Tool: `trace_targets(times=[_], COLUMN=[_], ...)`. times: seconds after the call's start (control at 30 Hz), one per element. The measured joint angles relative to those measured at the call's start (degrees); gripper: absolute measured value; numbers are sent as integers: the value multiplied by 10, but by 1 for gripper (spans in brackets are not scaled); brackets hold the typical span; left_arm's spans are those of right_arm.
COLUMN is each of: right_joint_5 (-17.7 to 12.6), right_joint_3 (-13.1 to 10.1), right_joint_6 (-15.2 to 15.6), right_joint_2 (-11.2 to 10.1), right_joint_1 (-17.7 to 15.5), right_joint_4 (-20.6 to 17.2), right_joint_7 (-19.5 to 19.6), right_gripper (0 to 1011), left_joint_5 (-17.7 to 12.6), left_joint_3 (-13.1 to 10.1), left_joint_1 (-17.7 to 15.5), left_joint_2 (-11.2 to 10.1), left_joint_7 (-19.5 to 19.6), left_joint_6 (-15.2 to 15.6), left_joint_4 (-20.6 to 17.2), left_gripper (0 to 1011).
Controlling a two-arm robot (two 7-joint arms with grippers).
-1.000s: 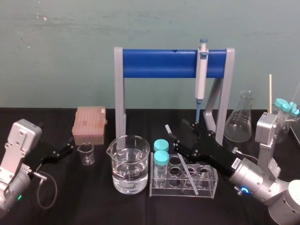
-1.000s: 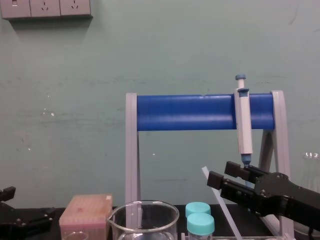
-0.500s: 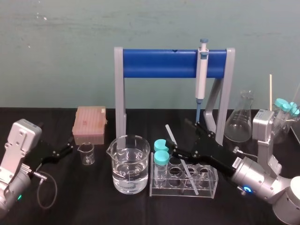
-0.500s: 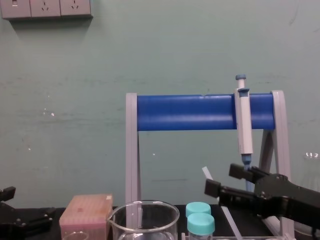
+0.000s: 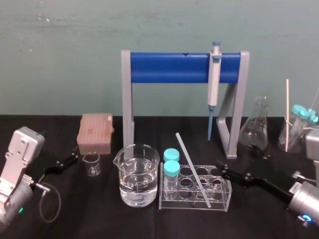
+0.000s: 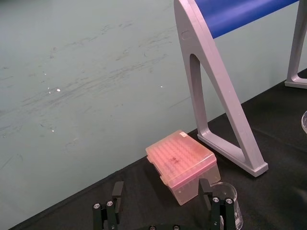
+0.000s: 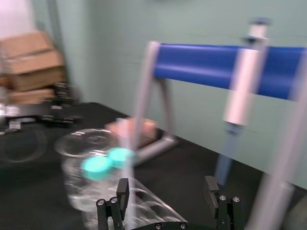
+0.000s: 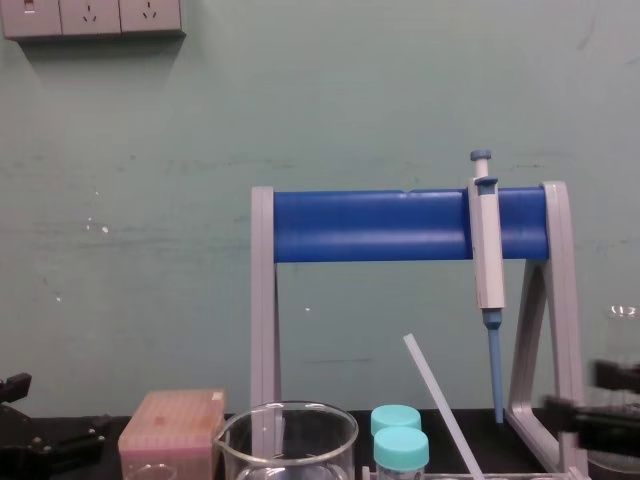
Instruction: Pick up the stirring rod with one hand, then place it down.
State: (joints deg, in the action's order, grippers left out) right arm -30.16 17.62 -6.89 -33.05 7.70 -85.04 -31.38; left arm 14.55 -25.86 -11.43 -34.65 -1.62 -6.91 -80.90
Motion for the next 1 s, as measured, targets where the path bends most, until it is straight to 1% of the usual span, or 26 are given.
trace_targets(times=[0.07, 0.1, 0.13, 0.17, 0.3, 0.33, 0.4, 0.5, 0.6, 1.0], right_joint_5=[8, 21, 28, 42, 76, 90, 104, 119, 126, 122], right_joint_3=[-13, -28, -34, -45, -59, -61, -62, -61, -60, -59], right_joint_6=[4, 5, 6, 7, 18, 25, 34, 45, 50, 48], right_joint_2=[-1, 2, 5, 13, 30, 39, 48, 61, 67, 64], right_joint_1=[-12, -22, -26, -31, -32, -29, -22, -10, -3, -6], right_joint_4=[-7, -11, -12, -12, -4, 3, 15, 32, 41, 37], right_joint_7=[29, 69, 88, 123, 191, 216, 237, 252, 257, 254], right_gripper=[1003, 1003, 1003, 1003, 1003, 1003, 1002, 1003, 1003, 1003], left_joint_5=[0, 0, 0, 0, 0, 0, 0, 0, 0, 0], left_joint_3=[0, 0, 0, 0, 0, 0, 0, 0, 0, 0], left_joint_1=[0, 0, 0, 0, 0, 0, 0, 0, 0, 0], left_joint_2=[0, 0, 0, 0, 0, 0, 0, 0, 0, 0], left_joint_7=[0, 0, 0, 0, 0, 0, 0, 0, 0, 0], left_joint_6=[0, 0, 0, 0, 0, 0, 0, 0, 0, 0], left_joint_4=[0, 0, 0, 0, 0, 0, 0, 0, 0, 0], left_gripper=[1000, 1000, 1000, 1000, 1000, 1000, 1000, 1000, 1000, 1000])
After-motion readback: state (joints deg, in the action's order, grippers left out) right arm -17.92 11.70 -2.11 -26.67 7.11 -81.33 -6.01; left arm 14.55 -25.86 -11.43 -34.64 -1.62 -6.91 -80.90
